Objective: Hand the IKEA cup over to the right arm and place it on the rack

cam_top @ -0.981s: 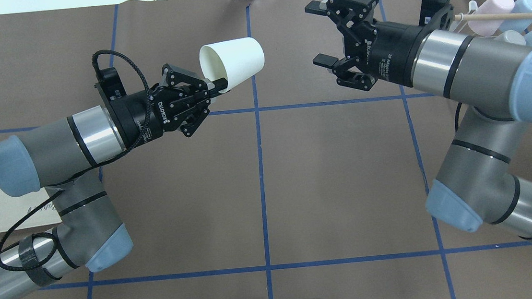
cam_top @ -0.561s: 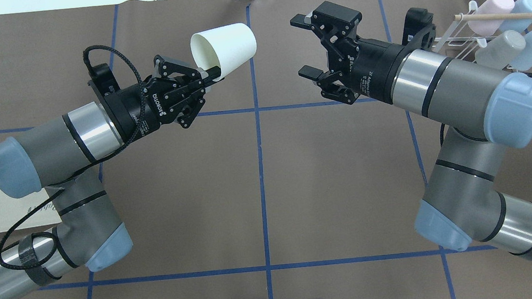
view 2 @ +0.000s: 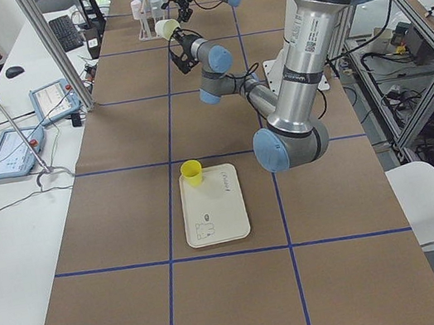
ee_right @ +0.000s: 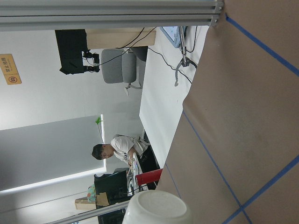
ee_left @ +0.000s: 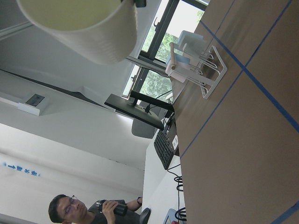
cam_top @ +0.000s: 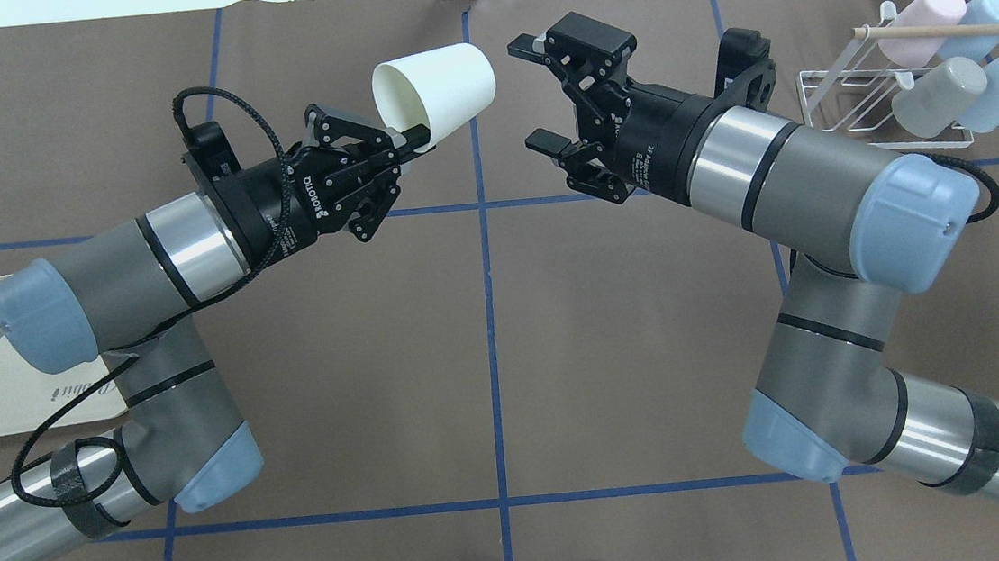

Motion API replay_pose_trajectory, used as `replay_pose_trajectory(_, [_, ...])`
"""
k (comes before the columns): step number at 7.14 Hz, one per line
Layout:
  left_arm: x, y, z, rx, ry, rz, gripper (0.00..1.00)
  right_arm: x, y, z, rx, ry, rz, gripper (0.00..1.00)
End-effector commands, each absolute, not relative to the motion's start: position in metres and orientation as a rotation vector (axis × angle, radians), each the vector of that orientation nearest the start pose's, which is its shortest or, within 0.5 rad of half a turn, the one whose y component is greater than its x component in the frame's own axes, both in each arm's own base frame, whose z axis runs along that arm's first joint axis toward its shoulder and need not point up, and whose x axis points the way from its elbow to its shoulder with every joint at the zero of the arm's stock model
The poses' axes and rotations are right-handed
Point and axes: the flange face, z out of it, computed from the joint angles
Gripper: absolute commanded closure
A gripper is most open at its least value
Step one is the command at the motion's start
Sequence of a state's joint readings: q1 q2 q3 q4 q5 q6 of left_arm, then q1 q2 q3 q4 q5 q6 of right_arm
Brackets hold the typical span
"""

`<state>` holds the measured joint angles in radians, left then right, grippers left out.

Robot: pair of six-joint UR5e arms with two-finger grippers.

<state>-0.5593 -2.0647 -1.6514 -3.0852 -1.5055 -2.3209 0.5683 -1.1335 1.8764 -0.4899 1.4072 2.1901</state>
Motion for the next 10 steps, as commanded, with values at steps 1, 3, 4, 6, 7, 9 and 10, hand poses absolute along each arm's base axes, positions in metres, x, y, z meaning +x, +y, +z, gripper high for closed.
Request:
replay_pose_trajectory(1, [0.419,-0.411,0.180,-0.186,2.207,-0.839,1.00,-0.379,-0.419,0.164,0.075,-1.924,0.970,0.00])
replay_pose_trajectory(3, [0.426,-0.406,0.174,-0.199,2.212,-0.832,1.00,-0.380,-0.420,0.163,0.075,-1.925,0.973,0.00])
replay_pose_trajectory(4, [0.430,-0.402,0.170,-0.210,2.216,-0.824,1.00,-0.380,-0.420,0.163,0.075,-1.925,0.973,0.00])
replay_pose_trajectory(6, [0.444,-0.393,0.168,-0.219,2.219,-0.847,1.00,-0.380,-0.420,0.163,0.075,-1.925,0.973,0.00])
replay_pose_trajectory(7, [0.446,-0.390,0.167,-0.220,2.221,-0.845,1.00,-0.379,-0.419,0.163,0.073,-1.926,0.971,0.00])
replay_pose_trajectory(9, [0.446,-0.389,0.165,-0.226,2.226,-0.844,1.00,-0.380,-0.420,0.163,0.075,-1.925,0.973,0.00])
replay_pose_trajectory(10, [0.446,-0.389,0.158,-0.229,2.235,-0.841,1.00,-0.380,-0.419,0.163,0.072,-1.924,0.970,0.00])
